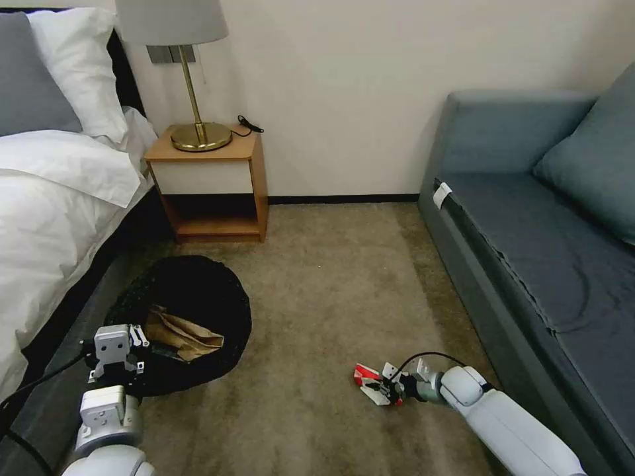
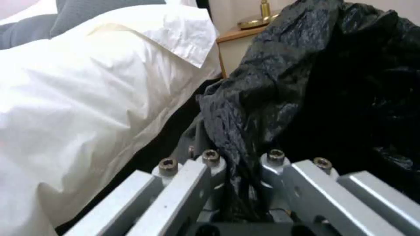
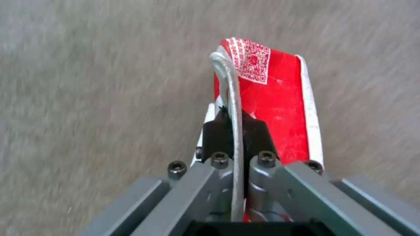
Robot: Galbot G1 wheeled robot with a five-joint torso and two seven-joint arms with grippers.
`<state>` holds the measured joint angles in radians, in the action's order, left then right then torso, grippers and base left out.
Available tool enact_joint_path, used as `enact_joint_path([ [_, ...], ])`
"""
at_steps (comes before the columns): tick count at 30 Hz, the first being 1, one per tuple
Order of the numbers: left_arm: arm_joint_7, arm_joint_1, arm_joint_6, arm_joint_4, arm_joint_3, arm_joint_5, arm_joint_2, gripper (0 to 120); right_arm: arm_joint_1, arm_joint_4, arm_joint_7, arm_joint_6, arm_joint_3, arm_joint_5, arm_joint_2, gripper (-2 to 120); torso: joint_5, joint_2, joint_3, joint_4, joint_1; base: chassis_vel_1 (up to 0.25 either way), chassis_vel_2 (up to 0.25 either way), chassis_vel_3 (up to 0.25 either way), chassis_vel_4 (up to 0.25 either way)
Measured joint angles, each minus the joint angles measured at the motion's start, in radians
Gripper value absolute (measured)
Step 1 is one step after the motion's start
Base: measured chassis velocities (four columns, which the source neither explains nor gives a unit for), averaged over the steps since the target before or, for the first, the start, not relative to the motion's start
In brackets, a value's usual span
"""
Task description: Pick up the trash bin, then pick up the garbage on the floor and place it into the trash bin.
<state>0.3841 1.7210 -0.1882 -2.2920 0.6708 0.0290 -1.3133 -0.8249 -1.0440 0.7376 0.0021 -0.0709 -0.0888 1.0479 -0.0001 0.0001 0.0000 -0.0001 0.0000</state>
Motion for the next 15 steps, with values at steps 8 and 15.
enact_joint_path([
  [8, 0.0, -0.003, 0.001, 0.004, -0.007, 0.0, -0.004, 3, 0.085, -0.18, 0.022, 0.002, 0.042, -0.121, 0.029, 0, -0.0002, 0.0, 0.0, 0.0002, 0.0, 0.0, 0.0, 0.0, 0.0],
  [15, 0.0, -0.025, -0.003, 0.008, -0.032, -0.008, -0.017, 3, 0.16, -0.394, -0.035, -0.073, -0.051, -0.389, 0.066, 0, -0.0001, 0.0, 0.0, 0.0002, 0.0, 0.0, 0.0, 0.0, 0.0],
])
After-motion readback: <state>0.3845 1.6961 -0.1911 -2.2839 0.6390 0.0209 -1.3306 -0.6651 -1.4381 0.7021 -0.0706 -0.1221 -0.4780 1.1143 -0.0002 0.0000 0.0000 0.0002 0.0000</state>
